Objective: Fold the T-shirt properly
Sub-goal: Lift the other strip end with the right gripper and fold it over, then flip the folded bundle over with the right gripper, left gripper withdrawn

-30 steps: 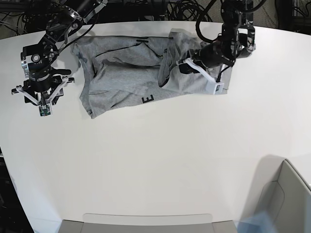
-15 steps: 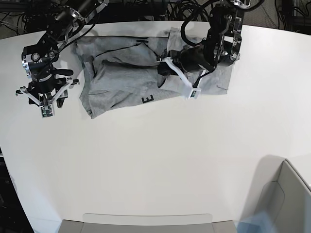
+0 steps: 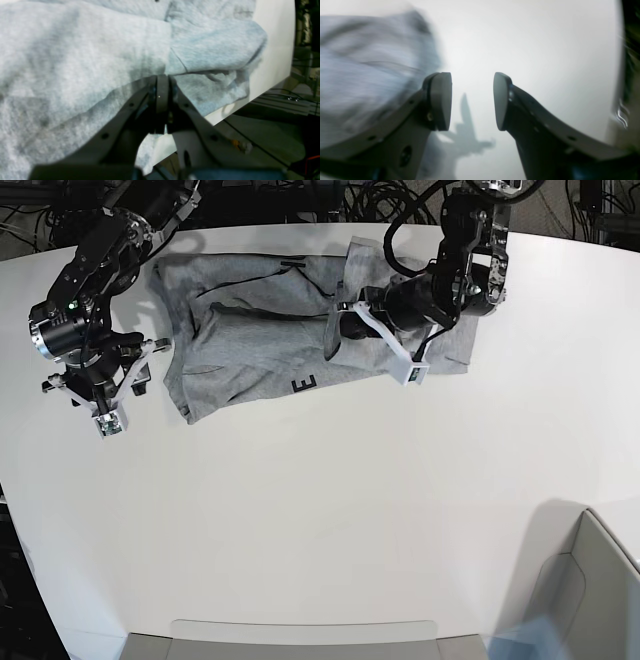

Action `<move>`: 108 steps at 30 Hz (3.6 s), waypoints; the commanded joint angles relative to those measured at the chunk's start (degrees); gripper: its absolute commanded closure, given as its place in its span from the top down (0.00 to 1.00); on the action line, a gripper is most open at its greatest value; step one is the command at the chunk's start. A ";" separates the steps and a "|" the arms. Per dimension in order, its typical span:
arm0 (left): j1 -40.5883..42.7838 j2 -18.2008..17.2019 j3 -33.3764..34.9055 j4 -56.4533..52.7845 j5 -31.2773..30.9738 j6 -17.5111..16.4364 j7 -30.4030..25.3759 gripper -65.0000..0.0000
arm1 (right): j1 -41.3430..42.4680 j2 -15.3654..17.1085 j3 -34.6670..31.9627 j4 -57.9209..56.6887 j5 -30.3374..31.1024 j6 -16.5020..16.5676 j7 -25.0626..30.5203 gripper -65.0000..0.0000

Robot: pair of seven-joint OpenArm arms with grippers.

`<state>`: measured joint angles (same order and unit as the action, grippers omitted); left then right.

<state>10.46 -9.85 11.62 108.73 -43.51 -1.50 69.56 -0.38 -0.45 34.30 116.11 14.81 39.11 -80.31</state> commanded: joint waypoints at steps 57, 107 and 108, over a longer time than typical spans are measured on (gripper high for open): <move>2.77 -1.80 -0.58 1.12 -0.76 -0.39 -0.59 0.00 | 6.32 13.50 1.43 -40.47 13.90 0.89 7.48 0.00; 6.73 -7.16 -12.63 0.86 -0.67 -0.83 1.87 0.00 | -2.30 8.40 -66.88 -2.05 -18.72 -27.55 15.48 0.34; 6.73 -7.16 -12.72 0.86 -0.67 -0.83 1.87 0.00 | -2.30 8.40 -67.84 -0.82 -18.72 -27.55 16.18 0.40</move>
<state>17.30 -16.49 -0.91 108.73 -43.55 -2.17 71.79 -3.36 8.38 -33.41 113.89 -4.29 11.70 -65.78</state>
